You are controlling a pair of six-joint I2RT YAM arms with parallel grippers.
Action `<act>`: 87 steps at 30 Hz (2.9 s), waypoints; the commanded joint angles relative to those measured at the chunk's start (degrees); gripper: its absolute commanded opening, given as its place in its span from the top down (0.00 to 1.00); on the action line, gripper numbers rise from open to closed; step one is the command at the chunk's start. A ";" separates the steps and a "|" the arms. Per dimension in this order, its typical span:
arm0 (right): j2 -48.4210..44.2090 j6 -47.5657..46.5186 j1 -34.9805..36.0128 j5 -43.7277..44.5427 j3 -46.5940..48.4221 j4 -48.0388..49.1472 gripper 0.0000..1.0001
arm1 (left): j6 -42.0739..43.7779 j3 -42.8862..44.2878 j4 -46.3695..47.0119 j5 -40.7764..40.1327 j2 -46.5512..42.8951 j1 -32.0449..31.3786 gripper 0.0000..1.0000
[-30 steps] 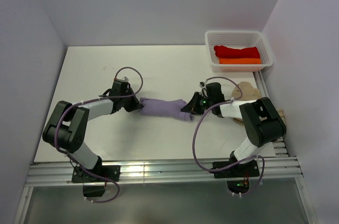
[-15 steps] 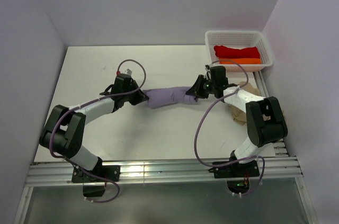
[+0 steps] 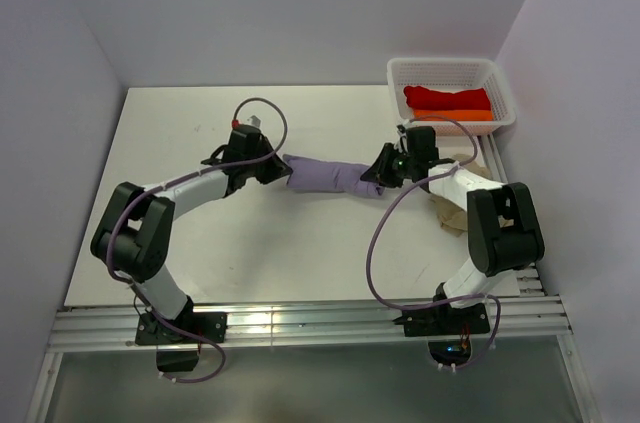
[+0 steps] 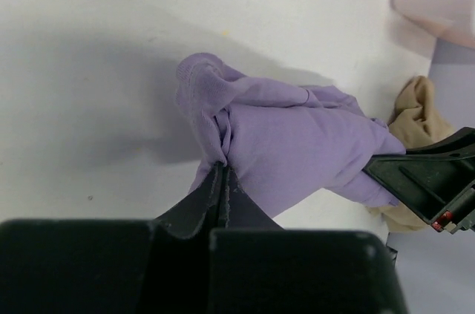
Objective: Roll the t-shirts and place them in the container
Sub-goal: Place the rolled tshirt into the container
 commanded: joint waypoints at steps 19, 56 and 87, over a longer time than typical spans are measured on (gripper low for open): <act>-1.26 -4.85 0.52 -4.15 -8.77 5.20 1.00 | 1.36 -15.30 12.64 9.02 -2.64 3.74 0.26; -0.47 -4.76 0.70 -4.68 -8.07 4.94 1.00 | -0.49 -14.69 19.60 14.04 8.60 3.57 0.07; 0.50 -3.36 0.70 -6.00 -7.28 5.91 1.00 | 0.22 -12.41 17.76 10.17 8.78 0.49 1.00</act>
